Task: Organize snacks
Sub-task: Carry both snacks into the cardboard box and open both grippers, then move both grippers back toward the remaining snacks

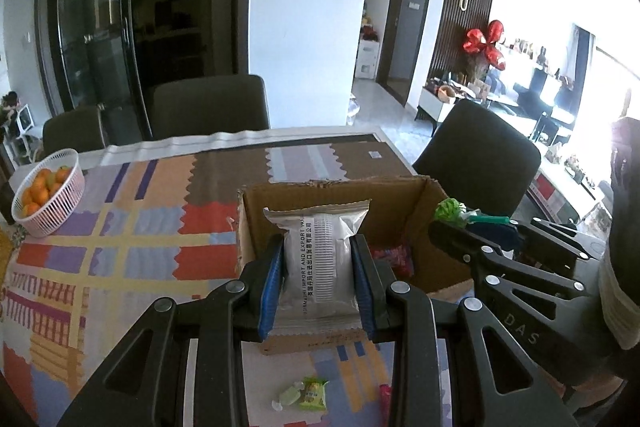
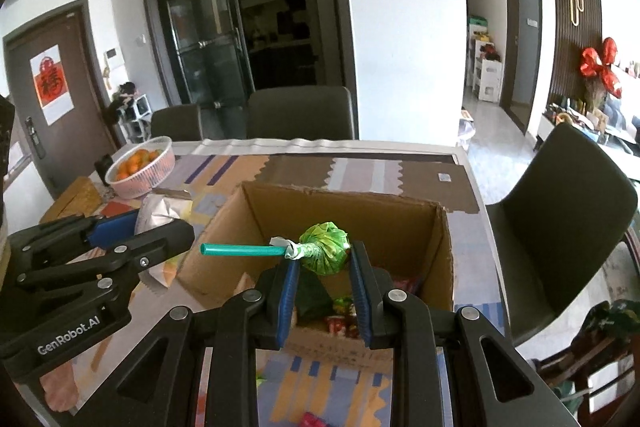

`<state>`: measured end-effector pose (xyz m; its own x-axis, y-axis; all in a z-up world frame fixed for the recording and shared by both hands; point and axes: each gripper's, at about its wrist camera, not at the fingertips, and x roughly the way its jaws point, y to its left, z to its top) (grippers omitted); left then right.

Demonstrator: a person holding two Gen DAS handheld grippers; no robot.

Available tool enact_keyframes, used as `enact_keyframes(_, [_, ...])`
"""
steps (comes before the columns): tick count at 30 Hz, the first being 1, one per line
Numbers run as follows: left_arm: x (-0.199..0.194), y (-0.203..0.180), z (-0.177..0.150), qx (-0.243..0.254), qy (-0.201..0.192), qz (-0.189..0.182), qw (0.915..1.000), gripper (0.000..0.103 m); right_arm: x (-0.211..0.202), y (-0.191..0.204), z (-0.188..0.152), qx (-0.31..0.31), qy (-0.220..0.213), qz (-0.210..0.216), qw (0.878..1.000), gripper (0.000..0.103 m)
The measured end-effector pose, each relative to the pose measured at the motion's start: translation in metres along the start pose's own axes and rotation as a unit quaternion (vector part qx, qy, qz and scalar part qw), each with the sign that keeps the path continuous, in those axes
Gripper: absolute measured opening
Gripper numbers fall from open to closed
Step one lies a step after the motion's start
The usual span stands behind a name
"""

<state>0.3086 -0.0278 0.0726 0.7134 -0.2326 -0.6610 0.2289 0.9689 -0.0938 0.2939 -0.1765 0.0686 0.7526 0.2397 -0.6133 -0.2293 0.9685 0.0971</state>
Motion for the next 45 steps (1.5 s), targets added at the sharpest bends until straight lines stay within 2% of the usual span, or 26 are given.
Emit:
enact_keyframes(14, [0.049, -0.003, 0.009, 0.011, 0.052, 0.010, 0.9985, 0.034, 0.036, -0.016, 0.005, 0.004, 0.035, -0.023, 0.999, 0.027])
enact_keyframes(17, [0.049, -0.004, 0.008, 0.011, 0.057, 0.013, 0.9982, 0.043, 0.041, -0.020, 0.004, 0.011, 0.039, -0.026, 0.999, 0.029])
enact_keyframes(18, [0.046, -0.004, 0.006, 0.012, 0.052, 0.013, 0.9985, 0.049, 0.042, -0.022, 0.005, 0.015, 0.041, -0.025, 0.999, 0.038])
enact_keyframes(20, [0.040, -0.005, 0.004, 0.015, 0.044, 0.022, 0.9987, 0.050, 0.042, -0.022, 0.003, 0.022, 0.041, -0.018, 0.999, 0.045])
enact_keyframes(25, [0.021, -0.006, -0.004, 0.023, 0.027, 0.024, 0.9991, 0.053, 0.032, -0.018, -0.003, 0.012, 0.034, -0.030, 0.999, 0.045])
enact_keyframes(36, [-0.032, -0.006, -0.025, 0.020, -0.016, 0.019, 0.9995, 0.054, -0.017, 0.001, -0.019, -0.005, -0.004, -0.024, 1.000, 0.045])
enact_keyframes(45, [-0.050, -0.005, -0.055, 0.013, -0.008, 0.009, 0.9998, 0.056, -0.037, 0.004, -0.045, -0.008, -0.005, -0.029, 1.000, 0.049])
